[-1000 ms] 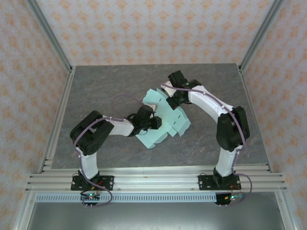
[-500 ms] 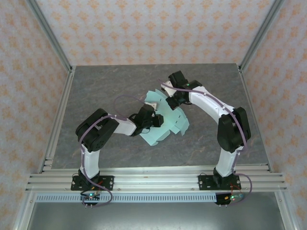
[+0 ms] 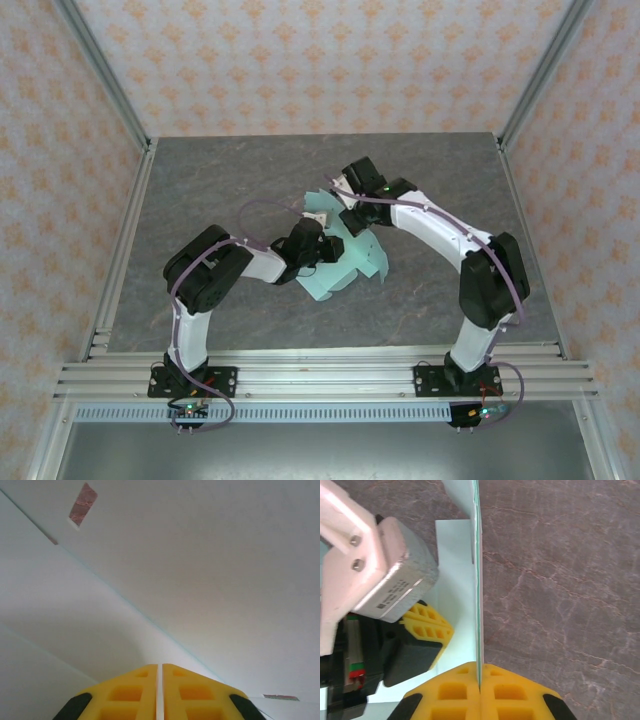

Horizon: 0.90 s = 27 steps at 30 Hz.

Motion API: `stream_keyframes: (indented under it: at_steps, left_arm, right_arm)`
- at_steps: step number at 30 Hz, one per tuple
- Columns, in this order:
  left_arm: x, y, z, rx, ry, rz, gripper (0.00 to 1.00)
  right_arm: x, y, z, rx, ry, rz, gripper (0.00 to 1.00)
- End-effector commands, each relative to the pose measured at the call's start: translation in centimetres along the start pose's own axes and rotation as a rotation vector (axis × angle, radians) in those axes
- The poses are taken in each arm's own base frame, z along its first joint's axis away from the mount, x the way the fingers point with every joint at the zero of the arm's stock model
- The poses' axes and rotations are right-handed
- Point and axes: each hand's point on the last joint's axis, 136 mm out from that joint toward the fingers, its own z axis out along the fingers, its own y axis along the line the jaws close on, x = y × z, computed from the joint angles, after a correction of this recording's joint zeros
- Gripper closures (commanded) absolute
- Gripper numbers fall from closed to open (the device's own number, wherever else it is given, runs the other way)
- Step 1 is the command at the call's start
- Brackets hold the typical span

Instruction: Fold the paper box

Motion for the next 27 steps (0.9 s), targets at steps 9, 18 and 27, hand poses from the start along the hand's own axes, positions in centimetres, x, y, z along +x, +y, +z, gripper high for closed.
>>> stream_keyframes:
  at_steps: [9,18,27]
  left_arm:
    - [2.4,2.7,0.1,-0.099,0.050,-0.034,0.81]
    - [1.5,3.4,-0.9,-0.092,0.024,-0.064,0.68]
    - [-1.4,4.4,-5.2,-0.104,-0.034,-0.050,0.53]
  right_arm:
    - [-1.5,-1.7,-0.6,0.306,-0.092,-0.207,1.00]
    - [-2.5,-2.6,-2.1,0.484,-0.213,-0.253,1.00]
    - [-3.3,-2.6,-2.7,0.517,-0.281,-0.344,1.00]
